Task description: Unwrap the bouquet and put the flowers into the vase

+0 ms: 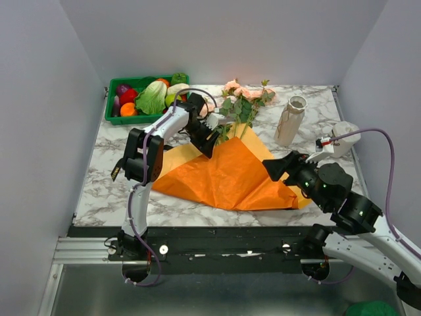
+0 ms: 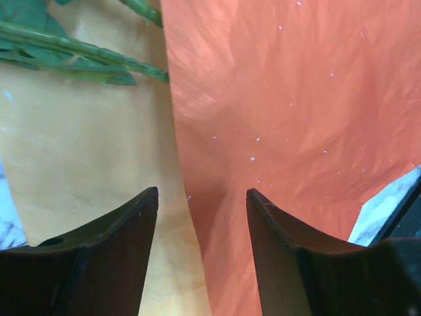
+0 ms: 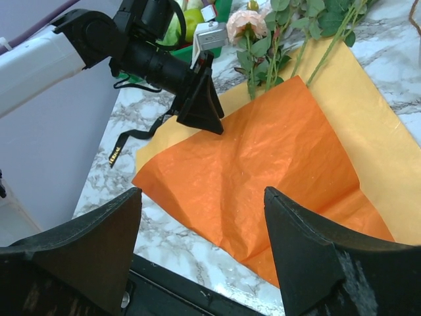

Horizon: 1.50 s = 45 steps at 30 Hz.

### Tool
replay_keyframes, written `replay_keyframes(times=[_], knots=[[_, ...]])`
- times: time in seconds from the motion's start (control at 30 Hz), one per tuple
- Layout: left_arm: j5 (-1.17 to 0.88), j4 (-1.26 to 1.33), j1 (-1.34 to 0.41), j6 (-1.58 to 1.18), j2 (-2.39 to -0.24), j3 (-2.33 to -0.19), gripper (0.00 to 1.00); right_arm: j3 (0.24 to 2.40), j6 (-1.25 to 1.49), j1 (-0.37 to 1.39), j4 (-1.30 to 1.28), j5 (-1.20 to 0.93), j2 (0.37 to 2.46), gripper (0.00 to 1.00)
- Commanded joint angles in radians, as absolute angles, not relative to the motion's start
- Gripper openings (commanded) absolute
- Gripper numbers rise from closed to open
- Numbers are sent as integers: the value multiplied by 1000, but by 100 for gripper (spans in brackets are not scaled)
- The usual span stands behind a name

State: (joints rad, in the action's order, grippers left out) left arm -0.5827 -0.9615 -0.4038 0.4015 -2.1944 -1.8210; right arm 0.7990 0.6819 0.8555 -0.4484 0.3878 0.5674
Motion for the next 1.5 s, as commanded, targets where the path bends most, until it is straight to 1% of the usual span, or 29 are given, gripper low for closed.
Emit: replay_keyframes(times=[0.0,0.17,0.37,0.47,0.5,0.57,0.6,0.67,0.7,0.77,0.9,1.1,1.17,1.37,1.47], knots=[[-684,-1042,-417,475,-2218,-1812,58,838,689,853,-474,358,580,81],[-707,-1075,-429,495,-2218,-1825,57,862,683,853,-477,348,601,80],[-706,-1085,-430,503,-2209,-1836,47,879,670,853,-479,354,598,79],[-707,-1091,-430,506,-2206,-1835,37,874,672,854,-477,357,592,78],[-707,-1091,-430,506,-2206,-1830,31,871,673,853,-477,357,586,78],[-701,-1089,-430,506,-2191,-1829,23,862,675,853,-474,359,584,77],[-690,-1086,-430,506,-2183,-1825,16,862,675,854,-472,359,581,77],[-667,-1057,-431,489,-2148,-1815,11,858,673,853,-466,357,581,77],[-651,-1040,-433,464,-2129,-1793,5,857,673,854,-465,356,584,77],[-606,-993,-446,454,-2056,-1758,1,858,673,854,-459,354,581,77],[-580,-979,-463,460,-1939,-1686,0,841,658,854,-422,344,572,76],[-644,-1086,-485,512,-1786,-1648,0,844,640,853,-423,371,597,77],[-676,-1114,-503,554,-1702,-1620,0,850,650,853,-422,380,597,77],[-785,-1124,-555,639,-1447,-1436,1,856,643,853,-422,405,597,78],[-856,-1167,-555,751,-1338,-1339,1,858,630,854,-420,405,604,78]])
